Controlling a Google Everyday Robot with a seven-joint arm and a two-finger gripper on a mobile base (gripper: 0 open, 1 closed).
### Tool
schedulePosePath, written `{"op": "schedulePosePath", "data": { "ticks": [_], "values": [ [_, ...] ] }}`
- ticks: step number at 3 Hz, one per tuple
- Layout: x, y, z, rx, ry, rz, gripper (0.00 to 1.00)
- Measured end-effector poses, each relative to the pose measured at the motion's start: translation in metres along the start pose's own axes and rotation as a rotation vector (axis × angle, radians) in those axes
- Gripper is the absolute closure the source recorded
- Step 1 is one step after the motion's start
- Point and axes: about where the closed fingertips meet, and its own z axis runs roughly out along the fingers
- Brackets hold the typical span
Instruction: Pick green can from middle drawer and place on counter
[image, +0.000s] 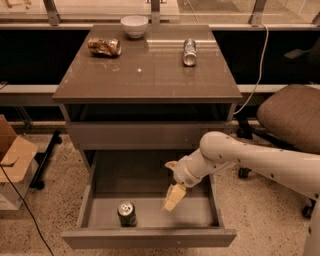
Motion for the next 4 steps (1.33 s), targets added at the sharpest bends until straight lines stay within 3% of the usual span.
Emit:
{"op": "schedulePosePath", "data": {
  "ticks": [2,3,4],
  "values": [
    [-0.022,0.0,0.053,-0.068,-0.089,-0.1,0.0],
    [-0.027,-0.001,0.101,-0.14,-0.126,-0.132,0.0],
    [-0.027,-0.003,0.132,-0.177,-0.138,-0.133,0.0]
  ]
}}
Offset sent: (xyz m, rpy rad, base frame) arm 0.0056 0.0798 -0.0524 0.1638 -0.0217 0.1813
